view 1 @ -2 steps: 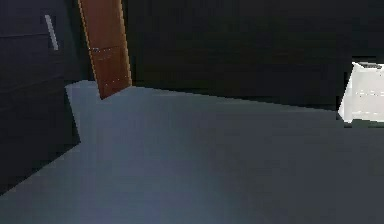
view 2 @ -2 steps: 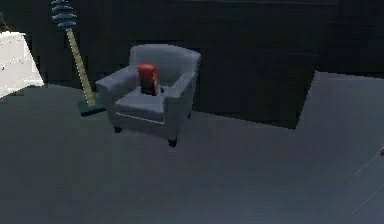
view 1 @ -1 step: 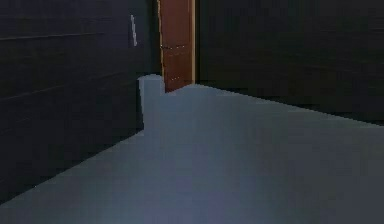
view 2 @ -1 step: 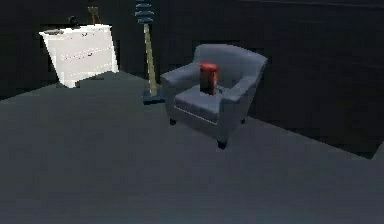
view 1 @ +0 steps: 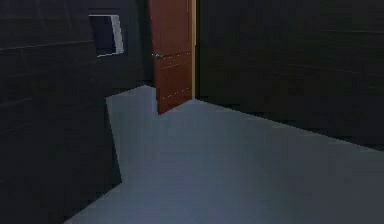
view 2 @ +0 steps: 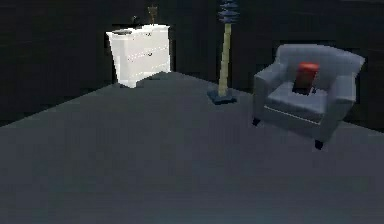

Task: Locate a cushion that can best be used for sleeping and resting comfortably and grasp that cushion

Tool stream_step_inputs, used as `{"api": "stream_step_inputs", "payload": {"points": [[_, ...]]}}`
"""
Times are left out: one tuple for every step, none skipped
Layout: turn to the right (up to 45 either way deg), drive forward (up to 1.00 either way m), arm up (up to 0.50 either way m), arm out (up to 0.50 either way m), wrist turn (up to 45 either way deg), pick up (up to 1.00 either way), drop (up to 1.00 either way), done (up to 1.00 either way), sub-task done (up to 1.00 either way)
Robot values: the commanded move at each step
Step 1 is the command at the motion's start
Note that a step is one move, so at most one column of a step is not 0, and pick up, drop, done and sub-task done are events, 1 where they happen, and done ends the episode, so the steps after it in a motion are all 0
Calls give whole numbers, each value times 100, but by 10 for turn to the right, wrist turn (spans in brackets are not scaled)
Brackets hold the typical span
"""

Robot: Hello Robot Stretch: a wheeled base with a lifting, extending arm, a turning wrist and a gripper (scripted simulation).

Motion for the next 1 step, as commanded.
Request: {"api": "stream_step_inputs", "payload": {"points": [[0,100,0,0,0,0,0,0,0]]}}
